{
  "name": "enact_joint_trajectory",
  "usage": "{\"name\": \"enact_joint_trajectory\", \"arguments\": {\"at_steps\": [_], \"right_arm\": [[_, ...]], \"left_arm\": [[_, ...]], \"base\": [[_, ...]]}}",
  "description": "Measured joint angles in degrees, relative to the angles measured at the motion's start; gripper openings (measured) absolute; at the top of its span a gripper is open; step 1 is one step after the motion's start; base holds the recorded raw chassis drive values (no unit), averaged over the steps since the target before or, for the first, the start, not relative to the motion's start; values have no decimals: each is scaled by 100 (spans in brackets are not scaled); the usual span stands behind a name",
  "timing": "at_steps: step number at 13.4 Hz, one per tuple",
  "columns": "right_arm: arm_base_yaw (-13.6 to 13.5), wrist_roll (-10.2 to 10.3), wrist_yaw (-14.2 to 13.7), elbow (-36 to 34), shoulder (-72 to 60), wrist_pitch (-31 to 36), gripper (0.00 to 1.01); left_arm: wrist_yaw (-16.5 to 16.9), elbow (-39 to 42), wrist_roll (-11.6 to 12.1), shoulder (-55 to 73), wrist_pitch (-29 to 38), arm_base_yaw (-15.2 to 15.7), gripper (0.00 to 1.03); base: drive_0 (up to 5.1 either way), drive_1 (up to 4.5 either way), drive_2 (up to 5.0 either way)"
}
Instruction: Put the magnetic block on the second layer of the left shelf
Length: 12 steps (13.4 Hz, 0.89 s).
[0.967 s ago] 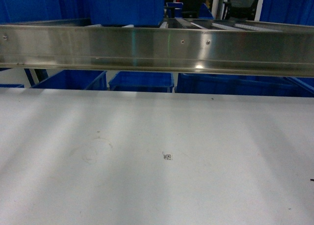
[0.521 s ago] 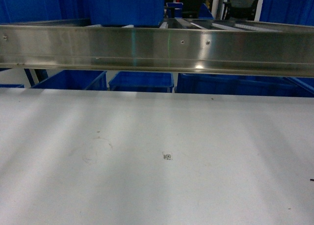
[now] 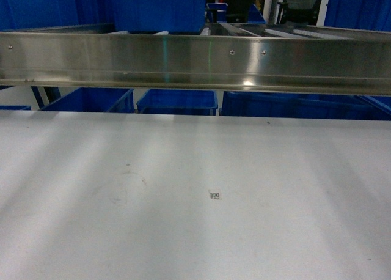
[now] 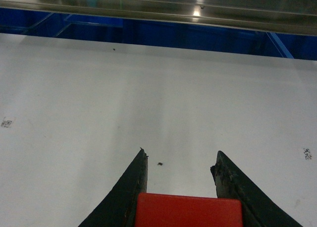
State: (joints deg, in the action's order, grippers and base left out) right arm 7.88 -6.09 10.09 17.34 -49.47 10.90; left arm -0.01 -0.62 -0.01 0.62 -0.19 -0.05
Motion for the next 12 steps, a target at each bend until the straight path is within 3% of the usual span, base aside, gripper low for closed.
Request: {"name": "enact_joint_trajectory", "arguments": {"at_steps": [12], "right_arm": [[-2, 0, 2, -9, -4, -7, 34]], "left_arm": [[-2, 0, 0, 0, -4, 0, 98]], "base": [[-491, 250, 250]]}}
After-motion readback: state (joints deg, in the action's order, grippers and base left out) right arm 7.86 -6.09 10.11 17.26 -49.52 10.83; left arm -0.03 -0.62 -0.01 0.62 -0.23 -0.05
